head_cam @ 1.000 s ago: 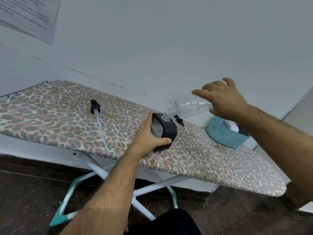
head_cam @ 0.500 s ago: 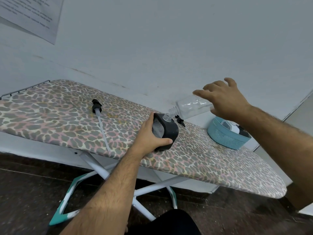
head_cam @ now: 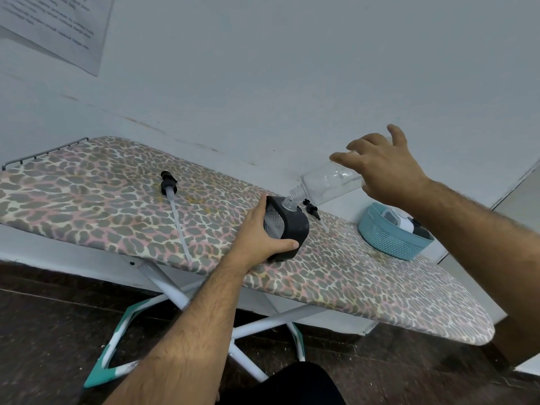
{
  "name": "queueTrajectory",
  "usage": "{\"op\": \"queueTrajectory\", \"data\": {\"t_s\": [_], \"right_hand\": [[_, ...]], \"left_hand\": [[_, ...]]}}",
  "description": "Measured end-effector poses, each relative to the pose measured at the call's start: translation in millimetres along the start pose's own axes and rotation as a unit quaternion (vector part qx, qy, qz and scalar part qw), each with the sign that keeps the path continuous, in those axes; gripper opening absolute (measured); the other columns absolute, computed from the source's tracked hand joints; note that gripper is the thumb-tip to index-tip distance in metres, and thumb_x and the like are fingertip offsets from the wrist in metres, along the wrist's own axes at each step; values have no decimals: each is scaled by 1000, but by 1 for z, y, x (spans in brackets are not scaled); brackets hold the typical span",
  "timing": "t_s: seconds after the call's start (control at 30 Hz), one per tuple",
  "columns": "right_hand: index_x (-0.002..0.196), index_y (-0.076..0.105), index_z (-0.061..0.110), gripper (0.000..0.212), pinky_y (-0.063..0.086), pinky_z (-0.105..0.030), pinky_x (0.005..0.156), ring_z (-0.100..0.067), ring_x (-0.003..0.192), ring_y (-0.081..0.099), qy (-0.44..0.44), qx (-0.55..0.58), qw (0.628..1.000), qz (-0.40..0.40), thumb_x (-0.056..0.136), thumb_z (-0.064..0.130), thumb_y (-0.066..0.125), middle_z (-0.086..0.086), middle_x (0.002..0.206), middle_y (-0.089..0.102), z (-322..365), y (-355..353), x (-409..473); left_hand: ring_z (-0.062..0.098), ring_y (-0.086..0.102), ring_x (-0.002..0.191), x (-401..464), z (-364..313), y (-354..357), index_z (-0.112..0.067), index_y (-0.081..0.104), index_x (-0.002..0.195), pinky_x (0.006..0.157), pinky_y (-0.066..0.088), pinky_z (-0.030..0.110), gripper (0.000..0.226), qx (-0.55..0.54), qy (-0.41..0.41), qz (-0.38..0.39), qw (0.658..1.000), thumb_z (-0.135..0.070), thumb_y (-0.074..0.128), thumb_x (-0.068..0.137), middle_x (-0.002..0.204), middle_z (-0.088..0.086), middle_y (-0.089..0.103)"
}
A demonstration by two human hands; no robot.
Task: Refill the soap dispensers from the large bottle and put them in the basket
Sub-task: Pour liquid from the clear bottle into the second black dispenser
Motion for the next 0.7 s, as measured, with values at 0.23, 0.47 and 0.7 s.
{"op": "queueTrajectory", "data": {"t_s": [0.23,0.47,0.7], "right_hand": [[141,46,34,71,12,-66,112,-30,131,42,-6,-9,1000,-9,82,-2,62,-9,136,54,0,-4,3],[140,48,34,70,10,-67,112,-31,133,40,-9,-17,1000,-11,81,-1,63,-9,137,54,3,-7,7],[140,47,35,72,8,-67,112,-31,134,40,-13,-27,1000,-7,81,-2,62,-9,138,53,3,-11,10]], "left_hand": [[18,25,148,0,-1,0,-34,3,160,120,30,50,131,-4,1,3,1000,-38,92,64,161,-5,21],[18,26,147,-1,0,0,-36,2,159,120,29,50,131,-2,1,3,1000,-39,91,64,160,-6,22],[18,25,148,-1,-1,0,-35,2,160,120,29,51,131,3,3,1,1000,-40,91,64,162,-5,21]]}}
Point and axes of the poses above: each hand's wrist, its own x-axis towards the middle knuckle, its own y-axis out of the palm, z = x × y, the point moved 4 cm from there along x, towards the middle knuckle
